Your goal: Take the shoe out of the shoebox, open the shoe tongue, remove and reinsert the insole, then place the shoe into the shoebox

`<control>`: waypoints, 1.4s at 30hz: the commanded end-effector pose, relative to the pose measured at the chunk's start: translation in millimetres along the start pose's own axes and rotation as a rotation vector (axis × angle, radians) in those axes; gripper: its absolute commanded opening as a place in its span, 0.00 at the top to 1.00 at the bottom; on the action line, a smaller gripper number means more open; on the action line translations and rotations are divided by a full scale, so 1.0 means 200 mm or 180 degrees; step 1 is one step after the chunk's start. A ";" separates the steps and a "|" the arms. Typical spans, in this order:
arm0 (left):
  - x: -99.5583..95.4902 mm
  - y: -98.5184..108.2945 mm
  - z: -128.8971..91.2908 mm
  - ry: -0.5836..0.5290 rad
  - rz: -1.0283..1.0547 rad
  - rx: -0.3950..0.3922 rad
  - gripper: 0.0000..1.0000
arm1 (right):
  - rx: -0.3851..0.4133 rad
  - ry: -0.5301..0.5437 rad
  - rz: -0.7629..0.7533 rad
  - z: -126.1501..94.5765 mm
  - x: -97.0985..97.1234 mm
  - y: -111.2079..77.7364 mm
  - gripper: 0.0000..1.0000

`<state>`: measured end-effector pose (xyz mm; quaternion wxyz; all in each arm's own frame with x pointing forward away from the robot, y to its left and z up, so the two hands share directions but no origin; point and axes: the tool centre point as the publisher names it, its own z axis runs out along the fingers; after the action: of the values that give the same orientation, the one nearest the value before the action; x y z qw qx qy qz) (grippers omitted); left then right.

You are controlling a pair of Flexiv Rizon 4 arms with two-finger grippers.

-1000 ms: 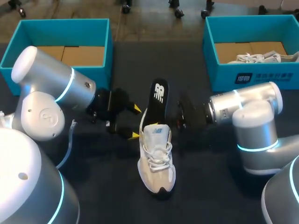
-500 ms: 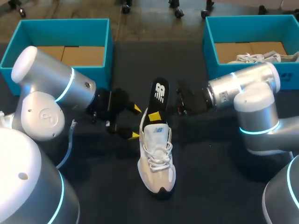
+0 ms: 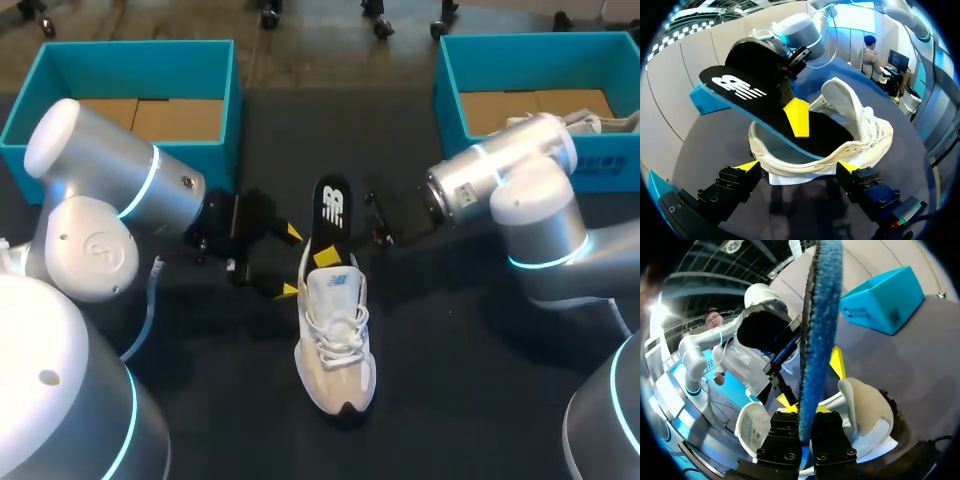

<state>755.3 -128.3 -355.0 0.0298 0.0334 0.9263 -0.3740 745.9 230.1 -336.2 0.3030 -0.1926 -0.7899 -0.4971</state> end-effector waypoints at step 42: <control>0.00 0.00 0.01 -0.0004 -0.0001 -0.0013 0.00 | 0.0444 0.0028 0.0477 0.00 -0.02 -0.04 1.00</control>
<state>755.3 -128.3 -355.0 0.0298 0.0334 0.9263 -0.3740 745.0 220.8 -340.2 0.3536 -0.2278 -0.8032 -0.4218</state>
